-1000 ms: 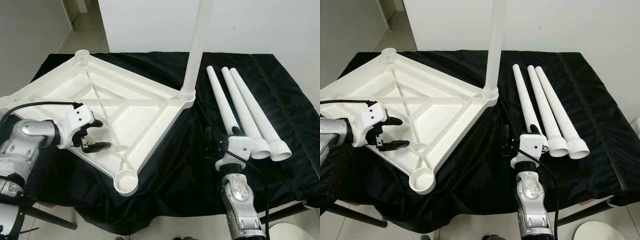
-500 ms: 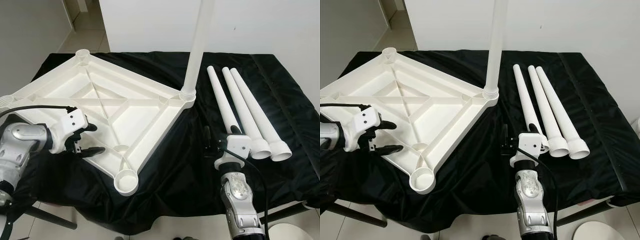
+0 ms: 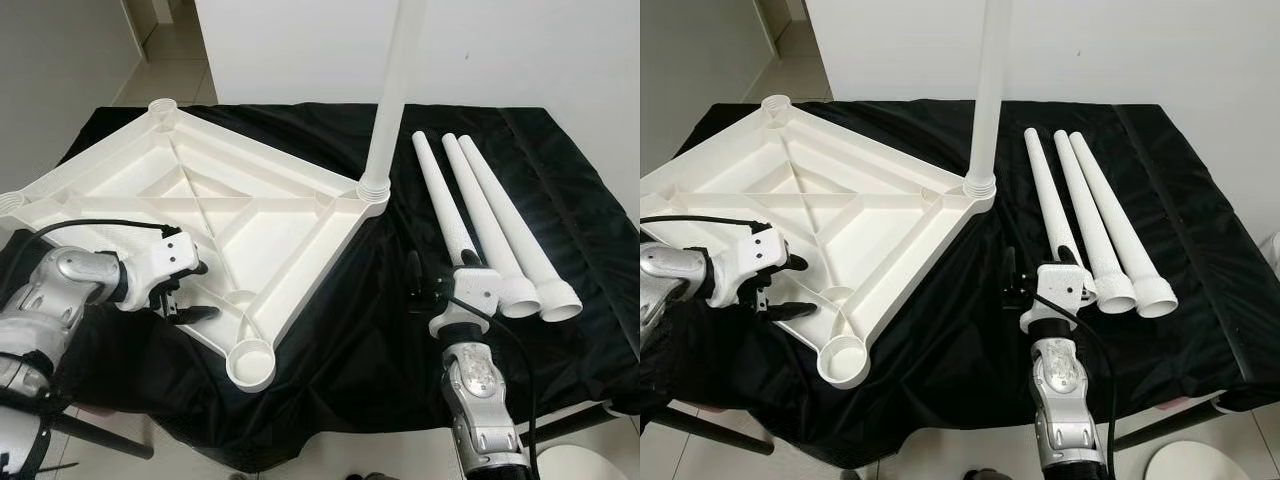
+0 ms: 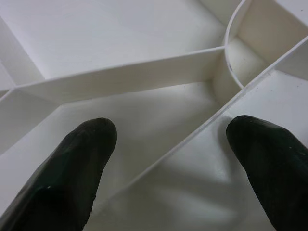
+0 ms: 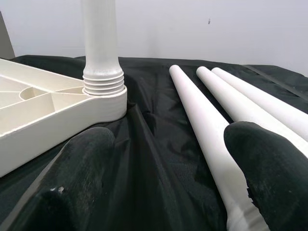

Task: Building children table

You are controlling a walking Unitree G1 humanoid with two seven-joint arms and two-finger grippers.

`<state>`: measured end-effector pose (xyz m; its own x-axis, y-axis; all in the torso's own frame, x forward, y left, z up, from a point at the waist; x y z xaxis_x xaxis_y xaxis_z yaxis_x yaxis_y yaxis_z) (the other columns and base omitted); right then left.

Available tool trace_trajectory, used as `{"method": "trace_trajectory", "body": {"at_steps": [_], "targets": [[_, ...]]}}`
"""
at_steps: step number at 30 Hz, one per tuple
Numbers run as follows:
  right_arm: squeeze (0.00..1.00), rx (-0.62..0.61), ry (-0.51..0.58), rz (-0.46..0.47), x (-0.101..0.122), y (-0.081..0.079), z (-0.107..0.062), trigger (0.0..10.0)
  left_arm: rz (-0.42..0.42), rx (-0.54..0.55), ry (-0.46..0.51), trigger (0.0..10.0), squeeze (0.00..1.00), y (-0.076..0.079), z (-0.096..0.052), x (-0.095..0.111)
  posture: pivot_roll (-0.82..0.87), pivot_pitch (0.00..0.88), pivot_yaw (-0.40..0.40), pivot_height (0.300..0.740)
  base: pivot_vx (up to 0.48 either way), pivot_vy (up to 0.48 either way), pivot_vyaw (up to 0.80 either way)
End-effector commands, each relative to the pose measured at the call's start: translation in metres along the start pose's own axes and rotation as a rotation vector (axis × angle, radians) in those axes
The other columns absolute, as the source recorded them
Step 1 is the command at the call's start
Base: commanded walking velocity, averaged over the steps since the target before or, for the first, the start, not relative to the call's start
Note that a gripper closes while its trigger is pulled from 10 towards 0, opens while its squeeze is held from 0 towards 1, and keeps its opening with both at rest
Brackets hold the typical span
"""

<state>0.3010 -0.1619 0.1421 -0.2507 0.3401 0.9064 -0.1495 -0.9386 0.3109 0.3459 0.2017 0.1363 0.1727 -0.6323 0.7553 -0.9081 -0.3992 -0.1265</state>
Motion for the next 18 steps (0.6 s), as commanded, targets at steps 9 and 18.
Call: {"method": "trace_trajectory", "body": {"at_steps": [9,18], "targets": [[0.0,-0.007,-0.003,-0.001,-0.001,-0.002,-0.003,10.0,0.019,-0.18,-0.111,0.0,0.0,0.011,0.004,-0.009,-0.06,0.109,0.073,0.74,0.0,0.0,0.0],[0.0,-0.018,-0.006,-0.002,-0.001,-0.001,-0.004,10.0,0.031,-0.192,-0.09,0.0,0.0,0.014,0.01,-0.005,-0.06,0.108,0.078,0.74,0.0,0.0,0.0]]}}
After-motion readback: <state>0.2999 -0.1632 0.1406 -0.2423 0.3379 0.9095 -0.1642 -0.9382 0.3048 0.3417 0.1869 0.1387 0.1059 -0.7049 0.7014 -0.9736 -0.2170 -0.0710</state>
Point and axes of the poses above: a point about 5 cm out from each wrist's last joint towards the gripper, its own z axis pointing out of the wrist towards the gripper, its own x axis along the axis of the wrist's last joint, y = z × x, the point moved 3 cm from there along z, pointing out of the wrist towards the gripper, and after that the axes turned 15 degrees about -z, right-handed, at the moved point
